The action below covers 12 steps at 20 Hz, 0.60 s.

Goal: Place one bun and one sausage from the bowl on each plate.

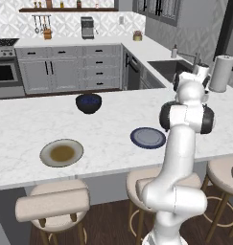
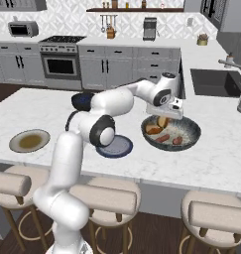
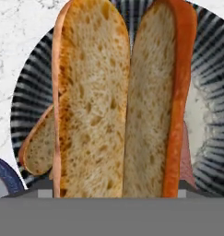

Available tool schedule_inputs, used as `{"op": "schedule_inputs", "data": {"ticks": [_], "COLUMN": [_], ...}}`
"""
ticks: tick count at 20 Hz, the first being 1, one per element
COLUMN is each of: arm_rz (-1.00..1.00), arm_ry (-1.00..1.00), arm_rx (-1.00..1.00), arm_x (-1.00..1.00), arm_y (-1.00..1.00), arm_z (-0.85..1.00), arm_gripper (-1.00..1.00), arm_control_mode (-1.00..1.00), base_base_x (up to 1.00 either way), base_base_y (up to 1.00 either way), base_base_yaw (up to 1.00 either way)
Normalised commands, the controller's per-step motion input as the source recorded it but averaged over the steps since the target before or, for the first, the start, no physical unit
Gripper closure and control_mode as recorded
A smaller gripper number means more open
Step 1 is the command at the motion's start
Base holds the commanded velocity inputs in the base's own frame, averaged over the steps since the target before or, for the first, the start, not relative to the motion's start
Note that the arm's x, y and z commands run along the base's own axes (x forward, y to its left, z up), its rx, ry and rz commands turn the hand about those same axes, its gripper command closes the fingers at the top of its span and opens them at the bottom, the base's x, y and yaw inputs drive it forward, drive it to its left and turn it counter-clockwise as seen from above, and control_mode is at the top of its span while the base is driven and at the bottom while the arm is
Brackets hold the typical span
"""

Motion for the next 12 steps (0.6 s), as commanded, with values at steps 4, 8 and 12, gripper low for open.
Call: {"op": "schedule_inputs", "data": {"ticks": [4, 8, 12], "arm_rz": [0.0, 0.0, 0.0], "arm_ry": [0.06, 0.17, 0.2], "arm_rx": [0.0, 0.0, 0.01], "arm_x": [-1.0, -1.0, -0.67], "arm_y": [0.67, 0.82, 0.92], "arm_z": [0.27, 0.1, 0.29], "arm_gripper": [1.0, 1.0, 1.0], "arm_control_mode": [-1.0, -1.0, -1.0], "base_base_x": [0.0, 0.0, 0.0], "base_base_y": [0.0, 0.0, 0.0], "base_base_yaw": [0.0, 0.0, 0.0]}}
